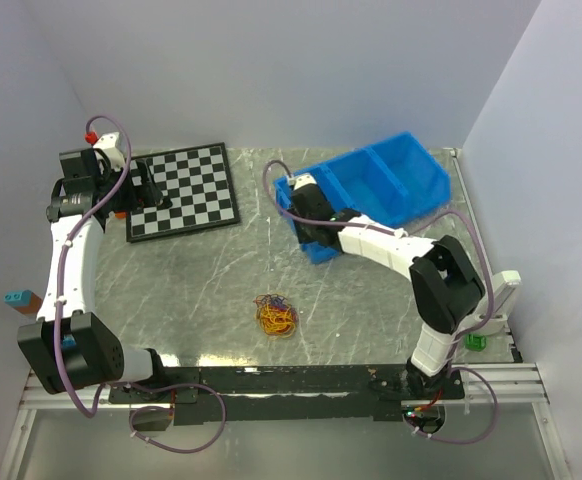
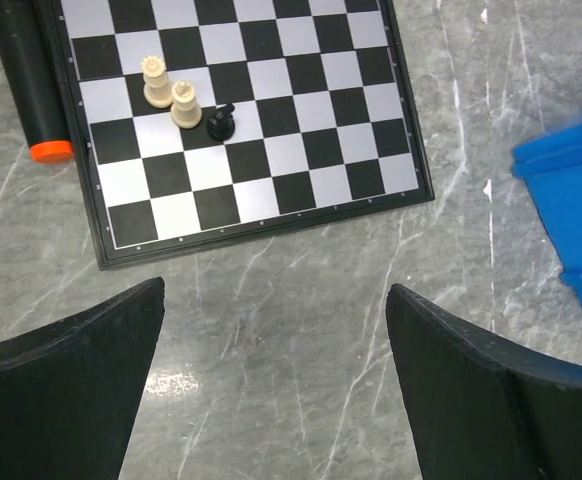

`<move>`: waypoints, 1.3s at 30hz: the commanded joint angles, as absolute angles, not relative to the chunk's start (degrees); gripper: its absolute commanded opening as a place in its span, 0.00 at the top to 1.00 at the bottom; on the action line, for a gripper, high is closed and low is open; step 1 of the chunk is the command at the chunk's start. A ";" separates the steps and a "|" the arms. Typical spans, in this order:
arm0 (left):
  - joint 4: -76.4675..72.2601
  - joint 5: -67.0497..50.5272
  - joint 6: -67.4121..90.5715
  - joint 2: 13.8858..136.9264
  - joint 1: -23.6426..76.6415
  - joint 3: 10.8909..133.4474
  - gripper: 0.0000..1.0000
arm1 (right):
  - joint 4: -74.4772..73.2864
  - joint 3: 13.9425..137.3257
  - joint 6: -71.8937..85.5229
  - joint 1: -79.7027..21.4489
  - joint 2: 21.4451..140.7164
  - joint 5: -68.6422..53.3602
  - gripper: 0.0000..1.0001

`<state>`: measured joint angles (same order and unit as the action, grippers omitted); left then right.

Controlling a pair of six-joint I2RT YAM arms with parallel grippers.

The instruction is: Untangle the cables

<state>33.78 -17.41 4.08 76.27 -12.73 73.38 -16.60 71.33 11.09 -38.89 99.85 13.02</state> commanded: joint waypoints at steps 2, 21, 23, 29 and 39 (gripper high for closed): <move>33.31 -15.38 4.22 74.00 -12.83 73.21 0.03 | -22.57 77.68 22.57 -46.04 102.12 26.34 0.94; 34.27 -14.85 1.50 71.72 -12.83 70.31 0.03 | -34.61 97.37 36.36 -56.07 115.74 34.53 0.85; 34.54 -15.90 1.15 71.46 -12.83 69.88 0.03 | -35.68 99.66 39.28 -56.77 116.80 34.63 0.84; 36.12 -18.54 -2.45 70.75 -12.83 68.47 0.03 | -40.33 106.60 42.10 -57.83 120.06 35.51 0.66; 41.40 -27.08 -12.21 69.09 -3.46 63.20 0.03 | -29.72 83.90 34.46 -57.83 96.72 28.24 0.34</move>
<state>38.59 -22.81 -6.70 72.03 -10.20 65.52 -35.35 94.06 38.20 -57.89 111.55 32.67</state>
